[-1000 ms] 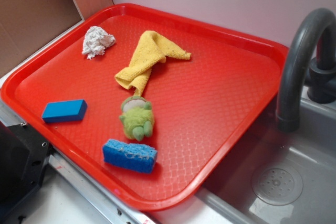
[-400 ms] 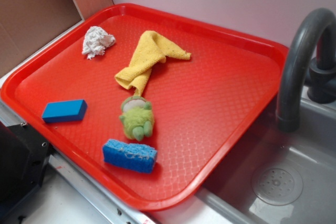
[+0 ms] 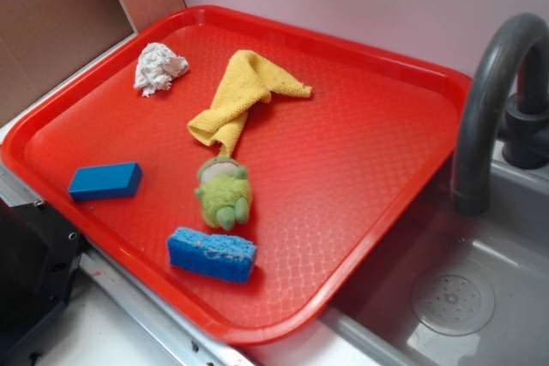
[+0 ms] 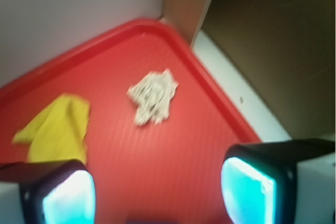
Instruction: Grab the white paper.
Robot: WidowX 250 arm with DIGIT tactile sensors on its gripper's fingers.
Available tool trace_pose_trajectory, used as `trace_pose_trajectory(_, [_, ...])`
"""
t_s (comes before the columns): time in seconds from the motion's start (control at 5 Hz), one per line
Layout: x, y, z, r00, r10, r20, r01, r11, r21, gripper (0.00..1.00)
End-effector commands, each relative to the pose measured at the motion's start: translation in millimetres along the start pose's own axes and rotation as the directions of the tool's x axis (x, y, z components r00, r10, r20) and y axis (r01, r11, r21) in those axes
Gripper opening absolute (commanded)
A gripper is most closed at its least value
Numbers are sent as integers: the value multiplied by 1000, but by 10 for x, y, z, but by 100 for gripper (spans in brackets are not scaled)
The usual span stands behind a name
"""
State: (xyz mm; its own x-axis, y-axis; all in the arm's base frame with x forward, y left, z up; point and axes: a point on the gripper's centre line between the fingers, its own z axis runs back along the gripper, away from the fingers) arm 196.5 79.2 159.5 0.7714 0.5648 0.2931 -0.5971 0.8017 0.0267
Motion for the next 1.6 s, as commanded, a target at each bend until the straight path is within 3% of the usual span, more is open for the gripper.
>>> trace_pose_trajectory(0.0, [357, 161, -566, 992, 113, 47, -112, 993, -23, 100])
trace_pose_trajectory(0.2, [389, 156, -874, 994, 112, 18, -112, 993, -23, 100])
trace_pose_trajectory(0.4, [339, 86, -1225, 996, 62, -65, -67, 995, -70, 100])
trace_pose_trajectory(0.8, [240, -19, -1628, 985, 21, -174, -44, 991, -127, 100])
trace_pose_trajectory(1.0, [207, -7, -1680, 983, 18, -185, -40, 992, -117, 65])
trace_pose_trajectory(1.2, [178, -12, -1705, 983, 4, -186, -27, 992, -121, 0])
trace_pose_trajectory(1.4, [155, -37, -1699, 982, -5, -191, -19, 992, -124, 0])
